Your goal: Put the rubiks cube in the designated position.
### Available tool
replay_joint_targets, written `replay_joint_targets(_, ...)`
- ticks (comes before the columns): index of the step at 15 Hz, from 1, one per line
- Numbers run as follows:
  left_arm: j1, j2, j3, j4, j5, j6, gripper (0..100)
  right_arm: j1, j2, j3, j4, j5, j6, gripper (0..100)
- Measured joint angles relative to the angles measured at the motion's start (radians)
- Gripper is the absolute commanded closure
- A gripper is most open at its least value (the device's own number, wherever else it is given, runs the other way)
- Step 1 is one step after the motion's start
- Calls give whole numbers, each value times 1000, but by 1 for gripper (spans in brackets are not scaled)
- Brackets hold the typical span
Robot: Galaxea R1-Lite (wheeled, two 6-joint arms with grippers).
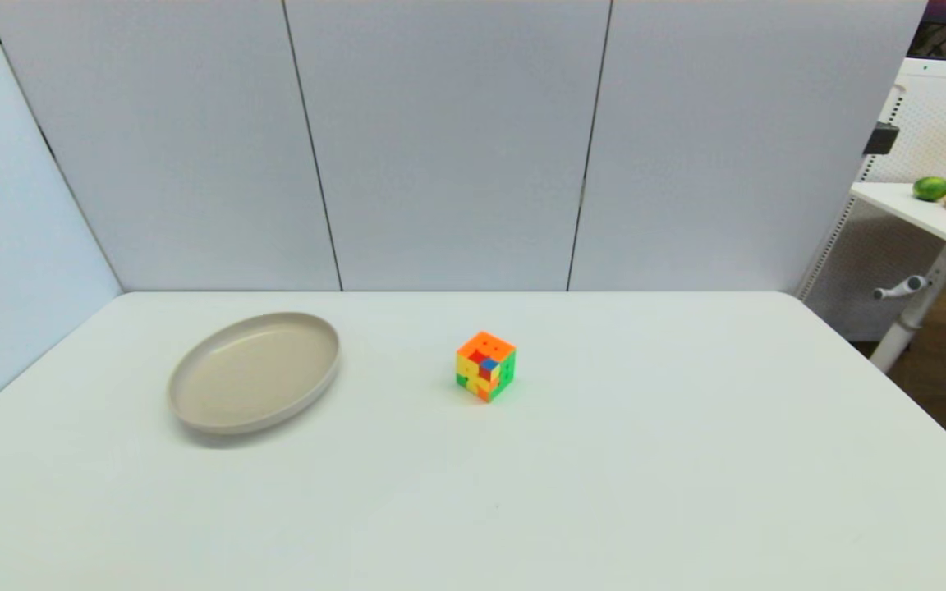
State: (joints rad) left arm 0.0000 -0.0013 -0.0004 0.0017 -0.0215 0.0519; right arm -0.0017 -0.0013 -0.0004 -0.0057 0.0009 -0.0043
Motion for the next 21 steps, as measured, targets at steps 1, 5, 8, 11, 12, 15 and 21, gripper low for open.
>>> replay_joint_targets(1,0,0,0,0,0,0,0,0,0,0,0,0,0,0)
replay_joint_targets(5,0,0,0,0,0,0,0,0,0,0,0,0,0,0)
replay_joint_targets(8,0,1,0,0,18,-36,0,0,0,0,0,1,0,0)
replay_joint_targets(11,0,36,-14,-23,21,-50,0,0,0,0,0,0,0,0)
replay_joint_targets(12,0,86,-35,-56,14,-42,0,0,0,0,0,0,0,0)
replay_joint_targets(15,-13,340,-134,-165,-36,30,0,0,0,0,0,0,0,0)
replay_joint_targets(21,-59,1007,-576,-244,-272,296,0,0,0,0,0,0,0,0)
